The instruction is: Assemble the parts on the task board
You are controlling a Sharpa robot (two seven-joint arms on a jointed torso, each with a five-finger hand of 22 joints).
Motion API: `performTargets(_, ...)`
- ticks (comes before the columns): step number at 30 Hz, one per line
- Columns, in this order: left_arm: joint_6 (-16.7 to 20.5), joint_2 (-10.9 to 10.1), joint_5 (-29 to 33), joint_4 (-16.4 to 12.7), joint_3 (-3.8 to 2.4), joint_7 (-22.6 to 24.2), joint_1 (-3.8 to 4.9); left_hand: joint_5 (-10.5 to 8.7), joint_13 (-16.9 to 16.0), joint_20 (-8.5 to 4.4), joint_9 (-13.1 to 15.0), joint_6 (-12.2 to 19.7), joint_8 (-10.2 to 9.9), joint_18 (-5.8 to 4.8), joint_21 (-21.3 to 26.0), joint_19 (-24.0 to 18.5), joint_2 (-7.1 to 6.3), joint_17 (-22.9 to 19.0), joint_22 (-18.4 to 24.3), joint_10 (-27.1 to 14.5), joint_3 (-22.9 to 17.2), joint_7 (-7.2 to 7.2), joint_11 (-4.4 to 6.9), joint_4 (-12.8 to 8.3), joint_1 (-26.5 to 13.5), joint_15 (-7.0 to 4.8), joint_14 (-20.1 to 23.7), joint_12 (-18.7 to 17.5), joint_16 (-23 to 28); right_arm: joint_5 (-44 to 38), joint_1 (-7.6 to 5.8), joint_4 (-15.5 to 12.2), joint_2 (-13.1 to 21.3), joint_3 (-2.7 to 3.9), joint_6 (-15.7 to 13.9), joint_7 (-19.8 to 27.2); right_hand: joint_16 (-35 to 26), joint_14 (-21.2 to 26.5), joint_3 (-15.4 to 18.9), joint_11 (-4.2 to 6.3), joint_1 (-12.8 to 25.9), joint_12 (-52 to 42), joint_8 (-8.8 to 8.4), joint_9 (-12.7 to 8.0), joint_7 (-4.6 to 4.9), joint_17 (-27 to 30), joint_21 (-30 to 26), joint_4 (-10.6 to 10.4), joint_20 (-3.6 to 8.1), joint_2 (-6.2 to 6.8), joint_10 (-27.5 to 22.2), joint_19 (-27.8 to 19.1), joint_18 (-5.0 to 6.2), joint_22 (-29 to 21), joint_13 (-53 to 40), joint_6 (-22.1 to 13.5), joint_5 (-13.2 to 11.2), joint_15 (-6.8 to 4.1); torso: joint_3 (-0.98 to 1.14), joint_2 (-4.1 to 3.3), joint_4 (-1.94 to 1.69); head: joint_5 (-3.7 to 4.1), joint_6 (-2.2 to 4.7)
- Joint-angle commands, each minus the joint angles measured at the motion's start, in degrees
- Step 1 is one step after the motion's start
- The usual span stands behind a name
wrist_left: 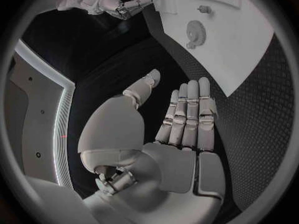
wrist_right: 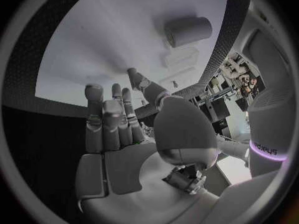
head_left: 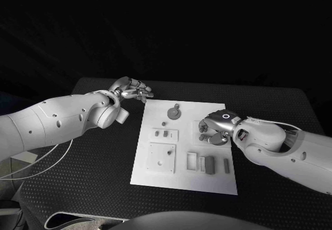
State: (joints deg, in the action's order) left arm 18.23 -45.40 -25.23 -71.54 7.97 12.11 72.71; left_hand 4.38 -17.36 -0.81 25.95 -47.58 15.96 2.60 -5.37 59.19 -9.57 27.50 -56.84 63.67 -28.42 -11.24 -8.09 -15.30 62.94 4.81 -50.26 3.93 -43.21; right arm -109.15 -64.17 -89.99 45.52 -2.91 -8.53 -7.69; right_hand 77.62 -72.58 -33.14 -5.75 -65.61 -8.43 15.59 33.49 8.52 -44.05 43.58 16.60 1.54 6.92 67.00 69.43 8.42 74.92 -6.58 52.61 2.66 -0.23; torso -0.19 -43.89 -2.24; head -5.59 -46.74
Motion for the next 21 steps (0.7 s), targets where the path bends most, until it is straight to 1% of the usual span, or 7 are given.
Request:
performTargets(1,-0.8,0.1,0.1,-0.1,-0.04,0.5,0.07,-0.24,0.0,0.08,0.0,0.4,0.0,1.05,0.3,0.1,0.15,0.1,0.1,-0.3,0.3,-0.07,-0.01,0.0,0.0,0.15,0.0,0.0,0.2,-0.5,0.05,-0.2,-0.1,-0.03,1.2,0.3,0.1,-0.1,0.5,0.01,-0.3,0.0,-0.07,-0.1,0.21,0.1,0.1,0.1,-0.01,0.35,0.4,0.5,6.58,0.5,0.0,0.2,0.1,-0.47,0.0,0.01,-0.01,-0.03,-0.08)
performTargets(6,-0.8,0.0,0.1,-0.1,-0.04,0.5,0.07,-0.24,0.0,0.07,0.0,0.4,0.0,1.06,0.3,0.1,0.14,0.1,0.1,-0.3,0.3,-0.07,-0.01,0.0,0.0,0.15,0.0,0.0,0.3,0.3,0.06,-0.5,-0.1,-0.11,1.6,0.5,0.1,-0.1,0.8,0.07,-0.2,0.2,-1.02,-0.7,0.7,0.1,-0.1,0.0,0.01,1.19,0.7,0.6,6.58,0.5,0.1,-1.2,0.1,-0.53,0.0,-0.01,-0.01,0.01,-0.26)
performTargets(9,-0.8,0.0,0.1,-0.1,-0.04,0.6,0.07,-0.24,0.0,0.06,0.0,0.4,0.0,1.06,0.3,0.1,0.13,0.1,0.1,-0.3,0.3,-0.07,0.0,0.0,0.1,0.15,0.0,0.0,0.3,0.4,0.06,-0.5,-0.3,-0.16,1.6,0.5,0.0,-0.1,0.8,0.13,-0.3,0.3,-1.83,-1.2,0.27,0.1,-0.2,0.0,0.01,1.55,1.0,0.6,6.58,0.5,0.1,-2.6,0.1,-0.59,0.0,0.0,0.0,0.04,-0.28)
performTargets(12,-0.8,0.0,0.1,-0.1,-0.04,0.6,0.07,-0.23,0.0,0.06,0.0,0.5,0.0,1.07,0.3,0.1,0.14,0.1,0.1,-0.3,0.3,-0.07,0.0,0.0,0.1,0.15,0.0,0.0,0.3,0.5,0.06,-0.5,-0.4,-0.21,1.9,0.6,0.0,-0.1,0.9,0.14,-0.3,0.4,-1.99,-1.3,0.15,0.1,-0.3,0.0,0.02,1.65,1.1,0.6,6.58,0.5,0.2,-2.9,0.1,-0.6,0.0,0.01,-0.01,0.05,-0.28)
performTargets(16,-0.8,0.0,0.1,-0.1,-0.04,0.6,0.07,-0.23,0.0,0.06,0.0,0.5,0.0,1.07,0.4,0.1,0.15,0.2,0.1,-0.3,0.3,-0.07,0.0,-0.1,0.1,0.14,0.0,0.0,0.3,0.5,0.13,-0.4,-0.6,-0.36,1.8,0.7,-0.1,-0.1,0.8,0.19,-0.3,0.4,-2.03,-1.4,0.11,0.1,-0.3,-0.1,0.02,1.56,1.2,0.7,6.58,0.5,0.1,-3.0,0.1,-0.64,0.0,0.01,-0.03,0.07,-0.31)
performTargets(19,-0.8,0.0,0.1,-0.1,-0.04,0.6,0.07,-0.23,0.0,0.06,0.0,0.5,0.0,1.07,0.4,0.1,0.16,0.2,0.1,-0.3,0.3,-0.06,0.0,-0.1,0.1,0.14,0.0,0.0,0.3,0.6,0.19,-0.4,-0.7,-0.4,1.7,0.8,-0.1,-0.2,0.8,0.39,-0.3,0.2,-1.85,-1.4,0.1,0.1,-0.4,-0.1,0.02,1.23,1.9,0.7,6.58,0.5,0.0,-2.8,0.1,-0.84,0.01,0.0,-0.03,0.1,-0.34)
performTargets(21,-0.8,0.0,0.1,-0.1,-0.04,0.6,0.07,-0.23,0.0,0.06,0.0,0.5,0.0,1.07,0.4,0.1,0.16,0.2,0.1,-0.3,0.3,-0.06,0.0,-0.1,0.1,0.14,0.0,0.0,0.3,0.6,0.22,-0.3,-0.8,-0.43,1.5,0.8,-0.1,-0.2,0.6,0.55,-0.4,0.1,-1.58,-1.3,0.18,0.1,-0.4,-0.1,0.04,0.71,2.3,0.7,6.58,0.5,0.0,-2.3,0.1,-0.99,0.01,0.0,-0.03,0.1,-0.34)
